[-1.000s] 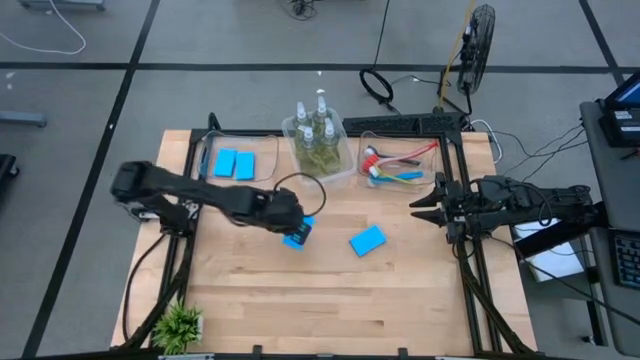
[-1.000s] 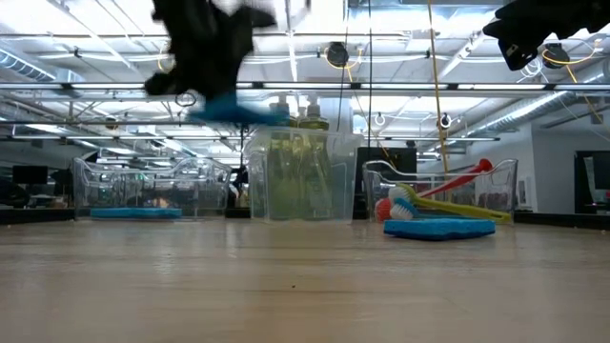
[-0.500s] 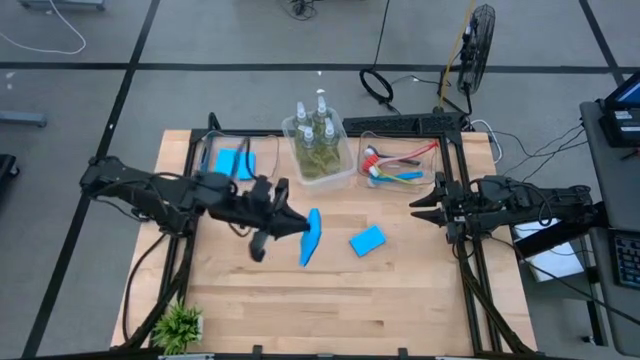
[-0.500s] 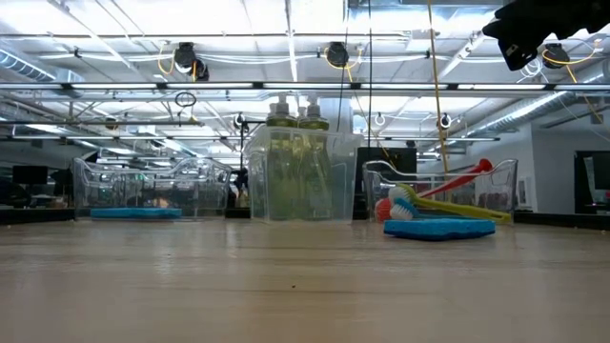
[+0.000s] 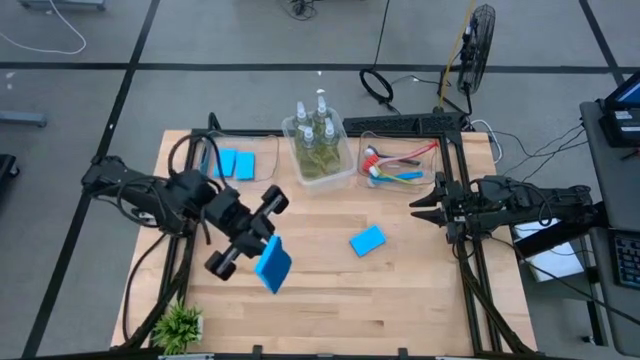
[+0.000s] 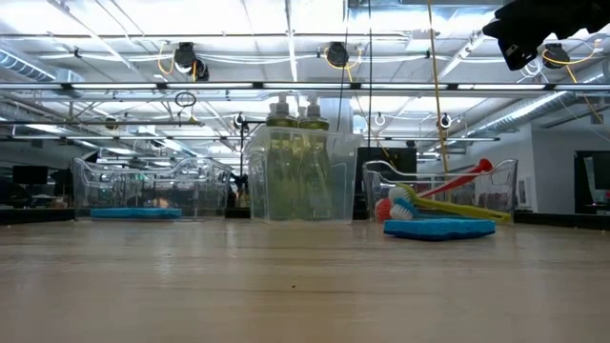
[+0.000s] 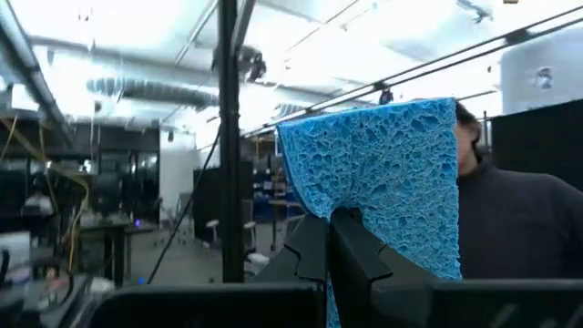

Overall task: Pick & Place Kitchen Sink Supplies
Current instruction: Put the blue sponge into the left transparent bin

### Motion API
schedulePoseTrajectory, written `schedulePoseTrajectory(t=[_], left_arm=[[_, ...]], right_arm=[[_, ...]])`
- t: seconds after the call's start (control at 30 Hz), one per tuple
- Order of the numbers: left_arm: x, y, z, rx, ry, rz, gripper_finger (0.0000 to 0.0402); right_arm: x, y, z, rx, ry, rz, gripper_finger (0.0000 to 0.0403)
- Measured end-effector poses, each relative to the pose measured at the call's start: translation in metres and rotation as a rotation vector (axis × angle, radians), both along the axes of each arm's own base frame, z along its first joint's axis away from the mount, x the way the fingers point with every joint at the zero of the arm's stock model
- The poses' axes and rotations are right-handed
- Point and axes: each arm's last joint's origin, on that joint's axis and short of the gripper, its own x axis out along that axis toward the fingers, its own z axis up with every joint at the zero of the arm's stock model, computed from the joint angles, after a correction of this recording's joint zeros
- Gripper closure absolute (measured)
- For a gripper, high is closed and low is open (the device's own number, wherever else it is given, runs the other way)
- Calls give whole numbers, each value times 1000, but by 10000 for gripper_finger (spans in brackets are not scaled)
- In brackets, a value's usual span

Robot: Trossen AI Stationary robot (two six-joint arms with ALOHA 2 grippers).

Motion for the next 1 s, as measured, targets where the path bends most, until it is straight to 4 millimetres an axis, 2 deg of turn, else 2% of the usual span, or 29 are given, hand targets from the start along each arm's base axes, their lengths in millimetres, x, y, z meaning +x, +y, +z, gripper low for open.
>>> schedulePoseTrajectory(t=[0.07,0.13,0.33,0.5,0.63,0.8,1.0], left_arm=[[2,0,-3,-35,59,22,401],[6,2,-10,-128,211,94,401],[15,10,-68,-520,926,375,401],[3,14,-108,-786,1340,589,401],[-8,22,-131,-900,1529,836,401],[-25,42,-148,-963,1650,1188,401],[-45,80,-146,-943,1548,1561,401]], right_arm=[[0,0,0,0,0,0,303],[0,0,0,0,0,0,303],[0,0,0,0,0,0,303],[0,0,0,0,0,0,303],[0,0,0,0,1,0,303],[0,0,0,3,1,-1,303],[0,-1,0,-8,0,-25,303]])
